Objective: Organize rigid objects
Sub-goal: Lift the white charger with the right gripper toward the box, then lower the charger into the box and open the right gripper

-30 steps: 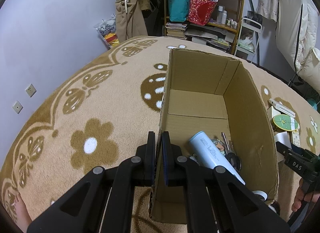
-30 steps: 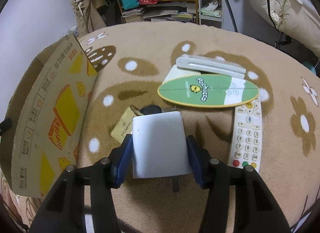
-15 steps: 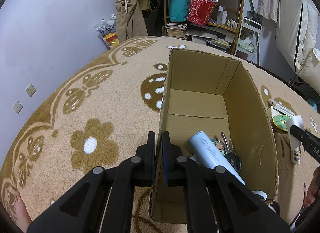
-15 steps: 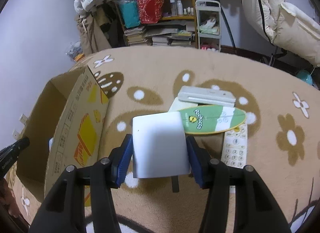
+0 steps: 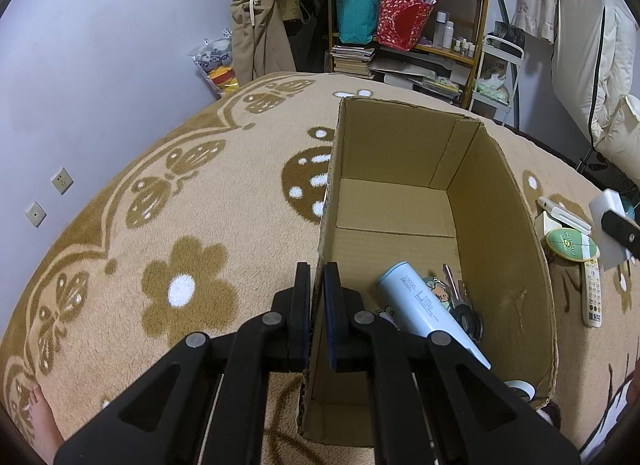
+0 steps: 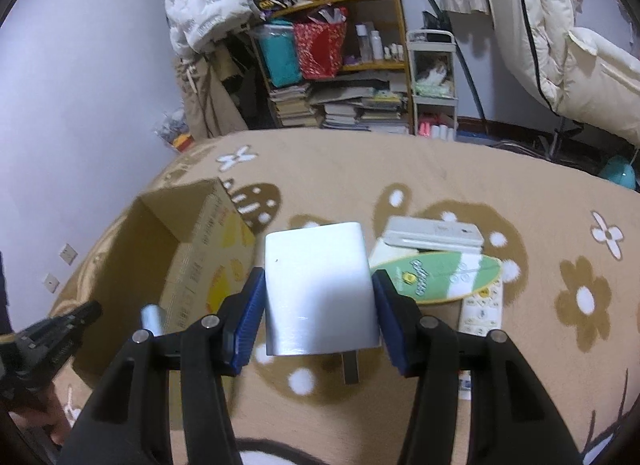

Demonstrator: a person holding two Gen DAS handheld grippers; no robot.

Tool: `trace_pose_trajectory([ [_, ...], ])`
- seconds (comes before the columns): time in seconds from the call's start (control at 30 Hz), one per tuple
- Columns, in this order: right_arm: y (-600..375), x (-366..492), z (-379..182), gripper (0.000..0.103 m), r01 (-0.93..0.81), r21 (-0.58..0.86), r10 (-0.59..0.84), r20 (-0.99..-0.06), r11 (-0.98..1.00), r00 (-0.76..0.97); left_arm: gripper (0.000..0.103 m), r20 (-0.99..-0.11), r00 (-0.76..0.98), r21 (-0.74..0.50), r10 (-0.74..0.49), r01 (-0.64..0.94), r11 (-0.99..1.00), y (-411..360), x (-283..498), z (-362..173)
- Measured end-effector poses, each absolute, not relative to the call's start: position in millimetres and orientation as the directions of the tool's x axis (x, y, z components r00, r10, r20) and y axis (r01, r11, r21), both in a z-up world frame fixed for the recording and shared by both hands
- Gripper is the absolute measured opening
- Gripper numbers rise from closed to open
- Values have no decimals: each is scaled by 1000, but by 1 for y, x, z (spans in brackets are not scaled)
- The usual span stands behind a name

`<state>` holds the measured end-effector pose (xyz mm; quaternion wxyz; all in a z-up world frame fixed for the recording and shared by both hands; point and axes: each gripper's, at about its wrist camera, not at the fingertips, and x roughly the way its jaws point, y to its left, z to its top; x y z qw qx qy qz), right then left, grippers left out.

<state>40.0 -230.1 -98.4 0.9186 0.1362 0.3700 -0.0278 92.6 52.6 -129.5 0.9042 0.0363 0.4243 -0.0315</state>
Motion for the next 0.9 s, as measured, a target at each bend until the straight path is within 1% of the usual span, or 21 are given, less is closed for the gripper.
trace_pose_trajectory([
  [0.2,-208,50,-81,57,70,265,121,-638,962,760,6,-770,637,30,-33,88,996,53,93,-129],
  [0.53,-158,74,-71,57,-48,295,226,-610,954,759,6,-770,637,31,-32,88,996,53,93,-129],
  [0.67,-141,78,-79,57,-94,302,271,-623,949,734,6,-770,637,29,-33,87,996,53,93,-129],
  [0.9,-129,82,-101,57,-114,322,309,-663,940,682,6,-770,637,31,-32,88,996,53,93,-129],
])
